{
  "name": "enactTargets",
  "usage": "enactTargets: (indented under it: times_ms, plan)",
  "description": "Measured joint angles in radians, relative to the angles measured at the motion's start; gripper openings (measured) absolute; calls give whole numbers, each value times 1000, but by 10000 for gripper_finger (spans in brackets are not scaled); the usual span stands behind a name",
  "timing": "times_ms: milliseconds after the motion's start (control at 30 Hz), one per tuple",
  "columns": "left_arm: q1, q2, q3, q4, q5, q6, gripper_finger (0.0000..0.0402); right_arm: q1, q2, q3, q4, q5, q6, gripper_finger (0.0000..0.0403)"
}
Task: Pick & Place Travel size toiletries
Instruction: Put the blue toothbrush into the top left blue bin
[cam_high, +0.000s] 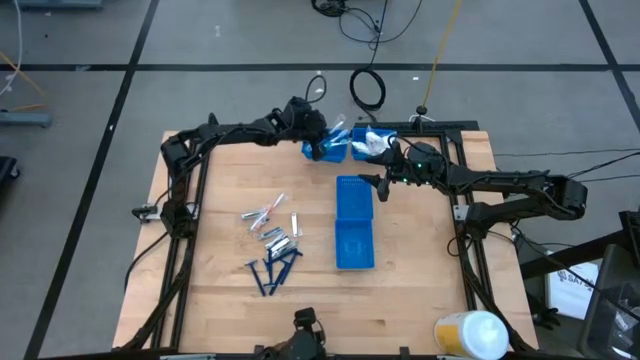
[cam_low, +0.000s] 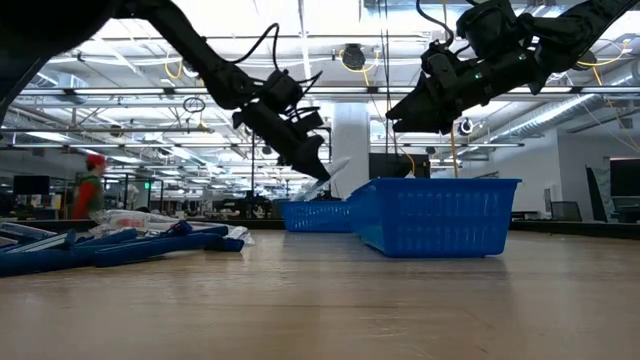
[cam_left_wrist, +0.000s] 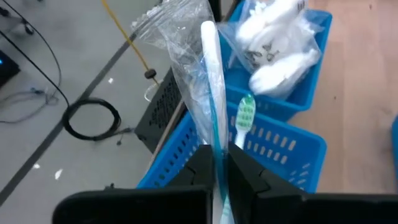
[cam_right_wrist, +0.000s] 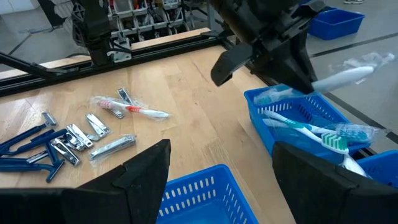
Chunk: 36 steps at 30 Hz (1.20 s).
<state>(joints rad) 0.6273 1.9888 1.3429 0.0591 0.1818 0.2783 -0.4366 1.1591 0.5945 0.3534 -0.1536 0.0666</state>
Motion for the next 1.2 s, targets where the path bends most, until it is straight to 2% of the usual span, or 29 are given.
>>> enactTargets:
  times_ms: [100,267,367,500,600,833,1200]
  plan:
    - [-1,0,-24,25,0,-27,5,0,0,0,0,0,0,267]
    - [-4,0,-27,20,0,-135,23,0,0,0,0,0,0,267]
    - [-14,0,-27,28,-3,-175,19,0,0,0,0,0,0,267]
    - [-29,0,-27,26,0,-172,6,0,0,0,0,0,0,267]
    - [-34,0,-27,28,-7,-161,18,0,0,0,0,0,0,267]
    - [-46,0,-27,13,-103,-88,42,0,0,0,0,0,1,267]
    - [-55,0,-26,12,-116,-63,57,0,0,0,0,0,0,267]
